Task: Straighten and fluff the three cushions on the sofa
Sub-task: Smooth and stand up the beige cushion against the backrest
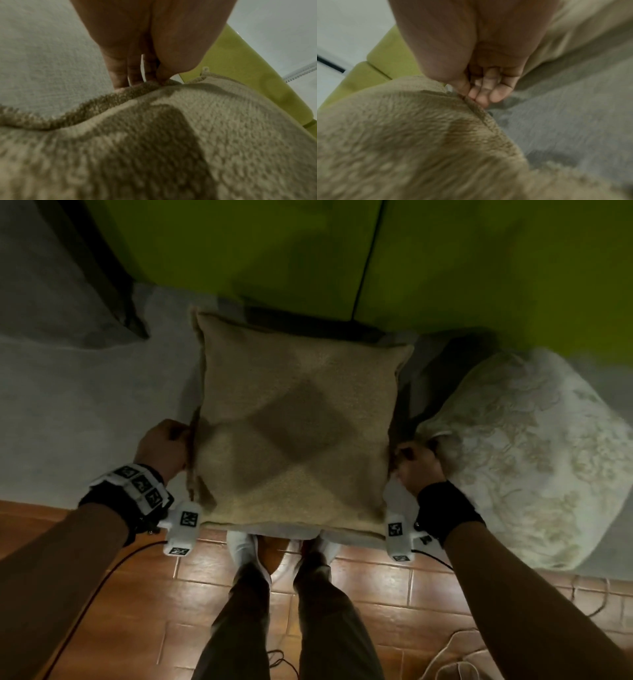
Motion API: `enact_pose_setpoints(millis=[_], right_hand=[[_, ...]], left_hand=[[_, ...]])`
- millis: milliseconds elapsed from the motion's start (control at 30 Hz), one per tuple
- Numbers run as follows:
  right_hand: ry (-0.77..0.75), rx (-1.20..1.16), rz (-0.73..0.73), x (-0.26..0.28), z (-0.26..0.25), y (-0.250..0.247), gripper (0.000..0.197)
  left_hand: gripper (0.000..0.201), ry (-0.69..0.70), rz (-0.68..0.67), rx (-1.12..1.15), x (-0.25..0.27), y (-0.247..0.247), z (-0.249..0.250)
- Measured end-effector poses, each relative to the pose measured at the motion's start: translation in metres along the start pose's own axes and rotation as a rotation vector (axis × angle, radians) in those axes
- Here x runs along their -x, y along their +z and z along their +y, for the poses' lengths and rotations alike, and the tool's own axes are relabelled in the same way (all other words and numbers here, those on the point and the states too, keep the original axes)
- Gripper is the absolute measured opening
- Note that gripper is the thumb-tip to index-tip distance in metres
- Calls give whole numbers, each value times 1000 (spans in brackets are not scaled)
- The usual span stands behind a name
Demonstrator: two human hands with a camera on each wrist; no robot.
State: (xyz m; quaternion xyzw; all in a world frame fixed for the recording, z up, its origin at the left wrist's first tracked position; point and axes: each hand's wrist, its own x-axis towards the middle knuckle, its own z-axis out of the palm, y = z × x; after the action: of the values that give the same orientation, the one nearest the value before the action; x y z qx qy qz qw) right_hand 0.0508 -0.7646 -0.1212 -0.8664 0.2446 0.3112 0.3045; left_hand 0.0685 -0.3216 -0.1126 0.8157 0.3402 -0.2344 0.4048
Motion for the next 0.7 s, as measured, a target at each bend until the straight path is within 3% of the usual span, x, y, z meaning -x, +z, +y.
enact_pose_setpoints(millis=[67, 167, 233, 300, 400, 500, 700], right_hand=[[25, -55, 106, 9, 3, 0, 30], [60, -174, 168, 17, 15, 15, 28], [99, -270, 71, 28, 28, 26, 25], [79, -287, -39, 58, 27, 31, 13], [98, -220, -191, 89, 37, 40, 22], [60, -118, -124, 96, 46, 49, 28], [20, -16, -49, 100, 61, 46, 27]], left_hand=[[37, 2, 41, 14, -11, -5, -9], [38, 25, -29, 30, -8, -9, -8], [36, 38, -148, 41, 4, -9, -5], [34, -39, -310, 42, 18, -13, -16], [48, -73, -475, -145, 31, -25, -43], [45, -12, -565, -319, 30, -29, -63], [35, 37, -577, -344, 30, -29, -71]])
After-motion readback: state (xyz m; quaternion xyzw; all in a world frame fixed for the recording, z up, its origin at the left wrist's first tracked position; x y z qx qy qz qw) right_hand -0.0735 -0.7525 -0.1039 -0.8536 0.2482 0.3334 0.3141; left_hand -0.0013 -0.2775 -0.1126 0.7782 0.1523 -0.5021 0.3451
